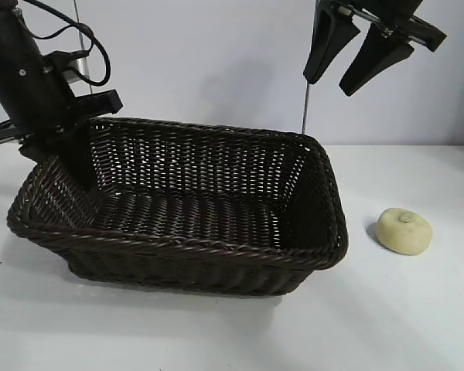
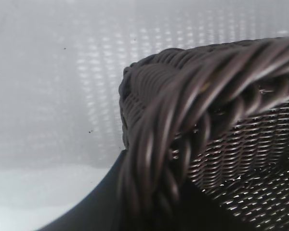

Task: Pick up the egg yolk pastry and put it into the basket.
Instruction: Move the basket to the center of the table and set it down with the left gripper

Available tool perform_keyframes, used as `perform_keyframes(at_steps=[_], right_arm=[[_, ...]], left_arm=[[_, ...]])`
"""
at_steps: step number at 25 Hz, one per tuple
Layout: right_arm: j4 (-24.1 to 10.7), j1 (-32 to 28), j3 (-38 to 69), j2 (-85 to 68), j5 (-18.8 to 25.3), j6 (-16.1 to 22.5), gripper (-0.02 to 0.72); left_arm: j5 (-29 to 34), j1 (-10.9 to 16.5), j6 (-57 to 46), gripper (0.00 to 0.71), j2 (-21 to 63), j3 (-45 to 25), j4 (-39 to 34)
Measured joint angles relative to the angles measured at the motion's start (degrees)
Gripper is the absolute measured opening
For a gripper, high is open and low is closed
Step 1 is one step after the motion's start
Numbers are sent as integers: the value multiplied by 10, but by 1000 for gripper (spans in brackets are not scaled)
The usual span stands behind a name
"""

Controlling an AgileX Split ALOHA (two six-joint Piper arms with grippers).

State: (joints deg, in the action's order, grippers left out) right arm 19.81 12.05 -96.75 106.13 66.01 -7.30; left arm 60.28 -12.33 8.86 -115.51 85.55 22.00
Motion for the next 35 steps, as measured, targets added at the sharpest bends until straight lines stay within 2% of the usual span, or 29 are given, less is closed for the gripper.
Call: perform_keyframes(at_steps=[10, 24, 26, 30, 32, 35], right_arm=[[1, 0, 0, 0, 0, 0, 381], [1, 0, 0, 0, 0, 0, 381], [1, 0, 0, 0, 0, 0, 381], [1, 0, 0, 0, 0, 0, 381], [1, 0, 0, 0, 0, 0, 381], [1, 0, 0, 0, 0, 0, 381]], left_arm=[[-7, 0, 0, 105, -49, 1, 24], [-17, 0, 0, 106, -51, 2, 30], [-17, 0, -2, 154, -51, 2, 33], [-18, 0, -2, 404, -51, 2, 39], [-18, 0, -2, 497, -51, 2, 40], [-18, 0, -2, 549, -51, 2, 39]])
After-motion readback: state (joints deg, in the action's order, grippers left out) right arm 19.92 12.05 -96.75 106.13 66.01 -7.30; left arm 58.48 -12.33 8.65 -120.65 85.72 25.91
